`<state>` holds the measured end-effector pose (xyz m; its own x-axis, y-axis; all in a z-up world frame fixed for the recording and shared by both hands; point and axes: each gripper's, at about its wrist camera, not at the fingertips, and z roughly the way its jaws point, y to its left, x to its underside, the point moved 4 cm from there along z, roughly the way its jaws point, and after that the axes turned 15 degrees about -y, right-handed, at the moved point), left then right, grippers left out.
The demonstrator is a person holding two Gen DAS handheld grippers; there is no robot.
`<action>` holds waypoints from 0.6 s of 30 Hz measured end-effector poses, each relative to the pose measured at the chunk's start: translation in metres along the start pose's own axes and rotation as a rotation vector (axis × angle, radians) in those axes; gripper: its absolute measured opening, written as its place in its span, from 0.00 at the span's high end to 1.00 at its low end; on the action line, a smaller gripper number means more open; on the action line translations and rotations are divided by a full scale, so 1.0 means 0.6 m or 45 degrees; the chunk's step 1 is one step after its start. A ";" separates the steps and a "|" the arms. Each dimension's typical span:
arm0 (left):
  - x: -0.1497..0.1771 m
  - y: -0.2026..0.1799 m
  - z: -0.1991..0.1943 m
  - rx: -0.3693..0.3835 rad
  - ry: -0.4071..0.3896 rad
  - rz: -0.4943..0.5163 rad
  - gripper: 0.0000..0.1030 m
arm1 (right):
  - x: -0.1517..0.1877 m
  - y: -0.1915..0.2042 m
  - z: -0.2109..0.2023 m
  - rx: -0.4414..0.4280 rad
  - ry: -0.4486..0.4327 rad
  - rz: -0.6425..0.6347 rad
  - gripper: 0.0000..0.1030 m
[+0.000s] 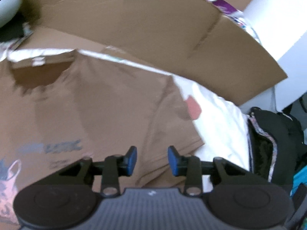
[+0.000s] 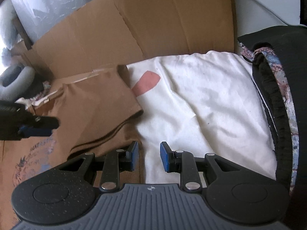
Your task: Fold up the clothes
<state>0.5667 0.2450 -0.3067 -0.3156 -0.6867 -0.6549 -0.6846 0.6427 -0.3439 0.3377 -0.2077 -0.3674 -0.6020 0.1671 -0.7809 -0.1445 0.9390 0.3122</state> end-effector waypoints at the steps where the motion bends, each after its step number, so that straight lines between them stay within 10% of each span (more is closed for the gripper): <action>1: -0.001 -0.014 0.007 0.013 0.000 0.019 0.58 | 0.000 -0.001 -0.001 -0.005 -0.002 0.009 0.70; 18: 0.037 -0.151 0.122 0.035 0.020 0.347 0.55 | 0.026 -0.034 -0.006 0.012 -0.016 0.145 0.70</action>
<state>0.6697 0.1962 -0.3393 -0.4963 -0.4919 -0.7153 -0.5547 0.8135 -0.1745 0.3285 -0.2250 -0.3840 -0.6040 0.2768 -0.7473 -0.0682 0.9163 0.3946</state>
